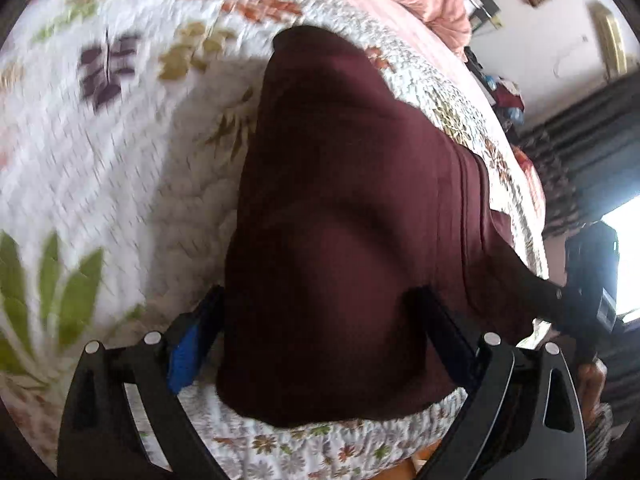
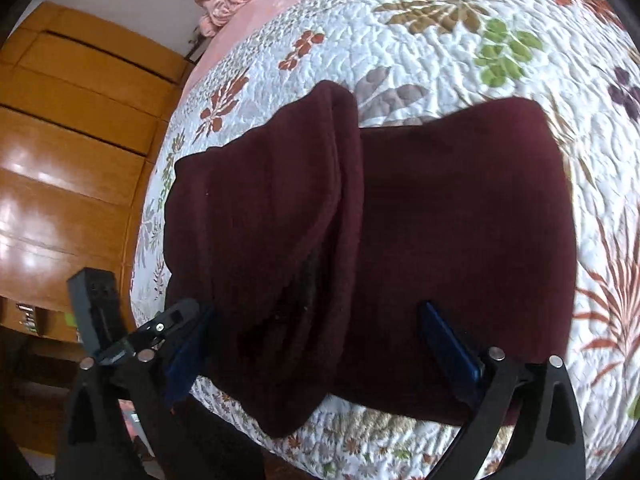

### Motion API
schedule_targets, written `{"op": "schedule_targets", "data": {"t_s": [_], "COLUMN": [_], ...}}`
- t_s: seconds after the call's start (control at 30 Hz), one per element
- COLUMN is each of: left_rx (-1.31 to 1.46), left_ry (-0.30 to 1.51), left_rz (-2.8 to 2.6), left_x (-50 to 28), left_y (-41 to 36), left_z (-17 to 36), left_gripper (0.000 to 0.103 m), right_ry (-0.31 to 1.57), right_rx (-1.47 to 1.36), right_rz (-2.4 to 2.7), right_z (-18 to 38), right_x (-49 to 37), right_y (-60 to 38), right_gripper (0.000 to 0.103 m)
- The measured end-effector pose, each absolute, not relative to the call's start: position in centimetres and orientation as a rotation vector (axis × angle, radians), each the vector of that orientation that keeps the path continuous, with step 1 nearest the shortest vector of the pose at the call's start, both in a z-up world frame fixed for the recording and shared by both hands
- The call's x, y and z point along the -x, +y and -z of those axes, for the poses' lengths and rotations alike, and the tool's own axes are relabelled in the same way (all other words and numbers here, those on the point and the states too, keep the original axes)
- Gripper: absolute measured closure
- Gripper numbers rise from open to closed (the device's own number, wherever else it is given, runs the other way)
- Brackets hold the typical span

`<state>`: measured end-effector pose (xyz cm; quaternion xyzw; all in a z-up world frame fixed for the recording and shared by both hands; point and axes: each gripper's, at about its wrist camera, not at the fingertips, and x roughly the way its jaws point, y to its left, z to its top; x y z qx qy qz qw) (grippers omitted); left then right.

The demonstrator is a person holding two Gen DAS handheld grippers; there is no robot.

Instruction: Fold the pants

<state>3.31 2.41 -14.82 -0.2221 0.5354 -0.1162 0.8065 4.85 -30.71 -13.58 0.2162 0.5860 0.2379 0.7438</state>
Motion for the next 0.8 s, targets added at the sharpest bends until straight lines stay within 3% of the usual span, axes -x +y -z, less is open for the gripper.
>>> {"op": "schedule_targets", "data": {"t_s": [0.13,0.23,0.27,0.4,0.5,0.8], "left_rx": [0.515,0.546,0.551,0.553,0.583,0.571], "left_ry": [1.090,1.064,1.062,1.101,1.117,1.079], "left_rz": [0.235,0.218,0.213,0.166,0.145,0.175], "left_x": [-2.5,-2.1,-1.9,-2.3,-2.5,-2.7], "left_y": [3.6,4.5,5.1,5.1,5.2,3.9], "left_z": [12.7,11.4,11.2,11.9,12.6,10.7], "left_gripper": [0.009,0.009,0.009,0.009,0.009,0.009], "right_ry": [1.285,1.279,1.278,1.247,1.200,1.056], "right_rx": [-0.475,-0.448,-0.472,-0.467,-0.464,-0.385], "right_rz": [-0.606,-0.609,-0.630,-0.653,-0.685,-0.687], "right_z": [13.6,14.2,14.3,13.1,10.8,3.1], "right_x": [-5.0,-4.7,-4.7,-4.4,-4.1,-3.0], "right_y": [-29.0,-27.9,-27.8,-27.7,-27.9,-30.8], "right_gripper": [0.012,0.036,0.055,0.069,0.077,0.080]}}
